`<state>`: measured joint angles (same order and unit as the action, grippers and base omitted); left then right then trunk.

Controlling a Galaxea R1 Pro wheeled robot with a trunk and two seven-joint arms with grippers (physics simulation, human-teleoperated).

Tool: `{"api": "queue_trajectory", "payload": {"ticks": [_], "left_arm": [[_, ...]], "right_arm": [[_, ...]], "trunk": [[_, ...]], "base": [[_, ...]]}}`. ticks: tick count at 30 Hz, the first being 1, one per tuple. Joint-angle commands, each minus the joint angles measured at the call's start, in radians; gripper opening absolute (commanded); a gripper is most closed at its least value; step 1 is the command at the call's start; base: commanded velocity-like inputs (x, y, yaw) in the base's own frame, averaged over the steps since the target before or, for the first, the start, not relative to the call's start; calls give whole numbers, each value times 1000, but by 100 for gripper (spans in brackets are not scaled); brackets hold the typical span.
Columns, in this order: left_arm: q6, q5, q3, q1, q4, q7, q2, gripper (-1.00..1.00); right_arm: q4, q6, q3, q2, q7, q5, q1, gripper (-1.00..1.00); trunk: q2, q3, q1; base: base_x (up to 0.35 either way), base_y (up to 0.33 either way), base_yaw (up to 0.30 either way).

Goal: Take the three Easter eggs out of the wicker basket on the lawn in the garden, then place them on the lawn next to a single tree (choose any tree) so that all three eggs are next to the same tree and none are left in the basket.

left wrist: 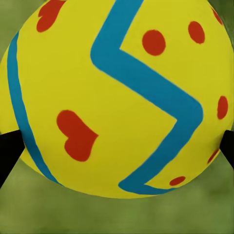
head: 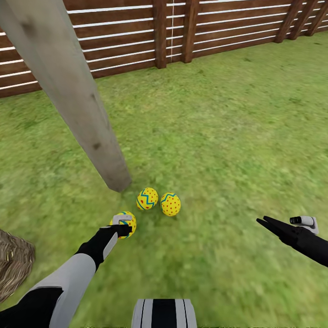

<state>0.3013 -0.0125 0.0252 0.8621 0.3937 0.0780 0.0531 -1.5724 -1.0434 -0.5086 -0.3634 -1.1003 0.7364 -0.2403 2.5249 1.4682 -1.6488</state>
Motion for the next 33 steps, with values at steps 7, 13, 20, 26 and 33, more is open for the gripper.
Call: {"api": "queue_trajectory", "payload": {"ticks": [7,13,20,26,33], "left_arm": [[5,-1,2,0,2,3,1,-100],[4,-1,2,0,2,3,1,-100],[4,-1,2,0,2,3,1,-100],[4,-1,2,0,2,3,1,-100],[4,-1,2,0,2,4,1,100]], "right_arm": [[0,-4,-1,0,-4,-2,-1,100],[0,-4,-1,0,-4,-2,-1,100],[0,-4,-1,0,-6,-2,-1,100],[0,-4,-1,0,-6,-2,-1,100],[0,-4,-1,0,-6,-2,-1,100]], "trunk": [[1,12,-1],[2,24,-2],[3,39,-4],[3,39,-4],[3,39,-4]], "base": [[0,0,0],[0,0,0],[0,0,0],[0,0,0],[0,0,0]]}}
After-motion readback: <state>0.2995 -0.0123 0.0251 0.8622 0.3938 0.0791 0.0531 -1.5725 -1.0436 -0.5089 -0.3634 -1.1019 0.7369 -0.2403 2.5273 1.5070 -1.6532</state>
